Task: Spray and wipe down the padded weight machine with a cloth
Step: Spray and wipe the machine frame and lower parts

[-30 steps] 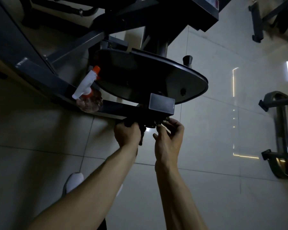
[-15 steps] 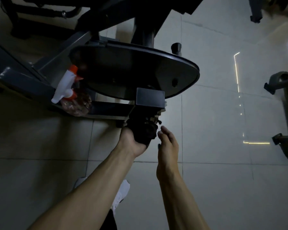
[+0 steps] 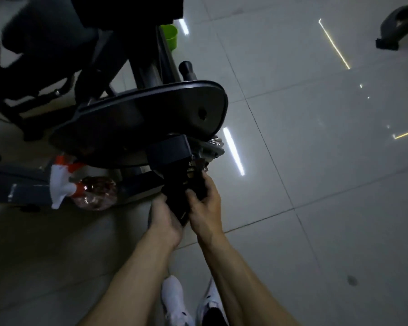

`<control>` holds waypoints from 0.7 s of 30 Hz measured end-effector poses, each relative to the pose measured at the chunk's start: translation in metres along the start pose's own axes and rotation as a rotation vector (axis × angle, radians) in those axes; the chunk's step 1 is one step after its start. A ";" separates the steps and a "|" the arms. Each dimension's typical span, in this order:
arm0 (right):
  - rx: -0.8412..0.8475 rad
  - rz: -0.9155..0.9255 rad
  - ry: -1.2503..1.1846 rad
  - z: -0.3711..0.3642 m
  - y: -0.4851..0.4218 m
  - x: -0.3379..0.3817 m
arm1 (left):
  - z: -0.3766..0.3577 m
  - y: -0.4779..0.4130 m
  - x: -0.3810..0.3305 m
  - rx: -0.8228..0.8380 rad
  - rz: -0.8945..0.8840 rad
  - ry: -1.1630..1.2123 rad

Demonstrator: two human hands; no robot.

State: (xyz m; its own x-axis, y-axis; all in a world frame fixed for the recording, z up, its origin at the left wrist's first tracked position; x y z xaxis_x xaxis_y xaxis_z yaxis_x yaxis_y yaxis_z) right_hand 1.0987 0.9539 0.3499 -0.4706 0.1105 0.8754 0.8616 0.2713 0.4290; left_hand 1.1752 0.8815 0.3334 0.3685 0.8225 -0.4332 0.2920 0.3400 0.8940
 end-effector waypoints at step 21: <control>-0.267 0.229 -0.061 -0.002 0.004 0.049 | 0.004 0.051 -0.098 -0.129 -0.626 -0.474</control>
State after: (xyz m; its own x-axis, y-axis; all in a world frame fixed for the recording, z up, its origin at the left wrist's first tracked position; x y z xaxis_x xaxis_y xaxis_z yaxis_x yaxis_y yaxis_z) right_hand 1.0796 0.9589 0.3949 -0.2629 0.1988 0.9441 0.9616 -0.0260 0.2732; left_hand 1.1575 0.8163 0.4214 0.5148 0.1892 -0.8362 0.4754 0.7487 0.4620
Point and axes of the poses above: each hand's wrist, its own y-axis away from the middle knuckle, its own z-axis out of the back of the hand, x = y × z, the point moved 7 cm from there along -y, towards the middle knuckle, and after that the axes turned 12 degrees about -y, right-handed, at the moved point
